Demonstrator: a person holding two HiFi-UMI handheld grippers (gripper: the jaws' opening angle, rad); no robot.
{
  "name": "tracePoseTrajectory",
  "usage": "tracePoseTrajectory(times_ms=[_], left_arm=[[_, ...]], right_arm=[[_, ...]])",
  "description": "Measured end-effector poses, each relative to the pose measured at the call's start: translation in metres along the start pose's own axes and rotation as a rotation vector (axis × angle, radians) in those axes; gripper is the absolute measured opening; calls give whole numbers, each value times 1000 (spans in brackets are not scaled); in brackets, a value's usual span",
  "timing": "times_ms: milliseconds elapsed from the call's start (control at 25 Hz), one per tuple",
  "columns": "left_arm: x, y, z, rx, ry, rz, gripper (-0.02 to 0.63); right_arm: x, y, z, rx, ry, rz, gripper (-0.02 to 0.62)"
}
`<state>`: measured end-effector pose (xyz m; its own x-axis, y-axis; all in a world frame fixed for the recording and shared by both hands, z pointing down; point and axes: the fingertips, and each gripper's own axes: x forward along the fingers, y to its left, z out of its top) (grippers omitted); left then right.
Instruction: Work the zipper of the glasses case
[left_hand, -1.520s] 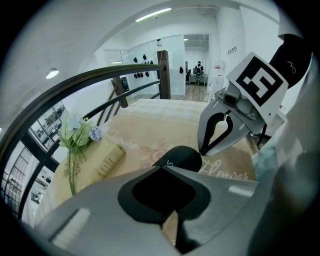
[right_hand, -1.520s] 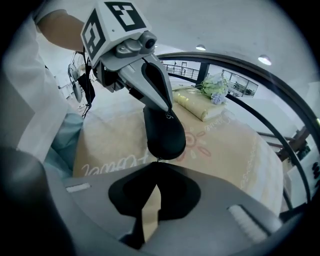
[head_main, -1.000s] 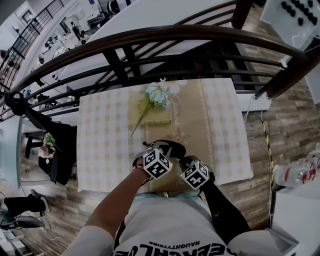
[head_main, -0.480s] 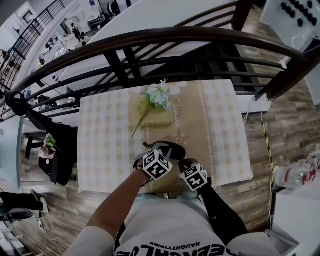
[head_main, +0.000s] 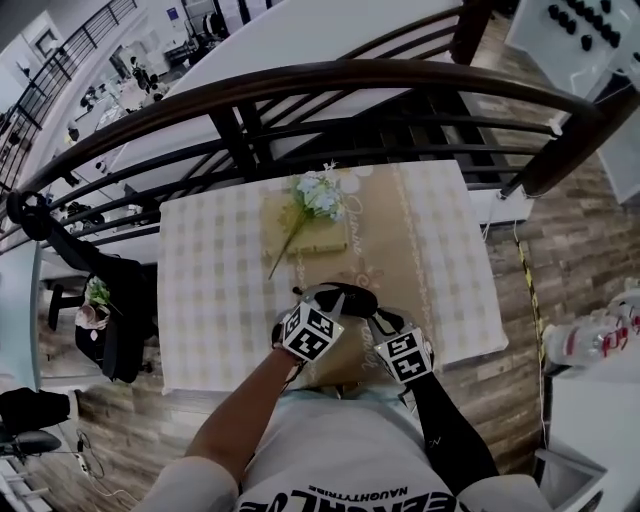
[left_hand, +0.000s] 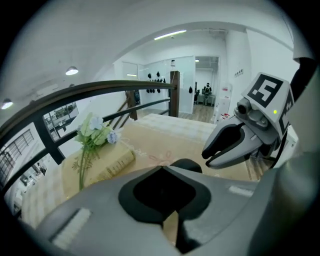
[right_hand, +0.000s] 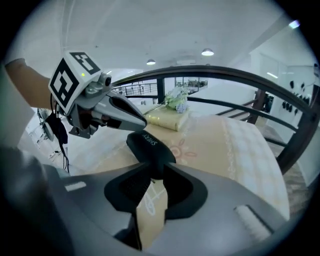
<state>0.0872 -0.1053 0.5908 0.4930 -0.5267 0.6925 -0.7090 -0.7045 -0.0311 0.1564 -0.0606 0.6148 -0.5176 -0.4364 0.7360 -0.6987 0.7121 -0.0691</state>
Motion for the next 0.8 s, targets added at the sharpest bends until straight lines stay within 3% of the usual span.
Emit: tracePoseTrajectory(times_ms=[240,400,560,800], left_arm=[[-36,25,41,-51,-166,95,8],[-76,45,67,-36,-280,135,8],[-130,69,98,-25,-399,179,8],[-195,95,139,-40,-539,246,8]], right_arm=[[-31,-16,56,19,-193,-121,140],[-56,-14,112,5,-351,-194,160],[-87,-4,171,-4,-499,-254,162],[-128,1,227,-22,-659,-303,163]])
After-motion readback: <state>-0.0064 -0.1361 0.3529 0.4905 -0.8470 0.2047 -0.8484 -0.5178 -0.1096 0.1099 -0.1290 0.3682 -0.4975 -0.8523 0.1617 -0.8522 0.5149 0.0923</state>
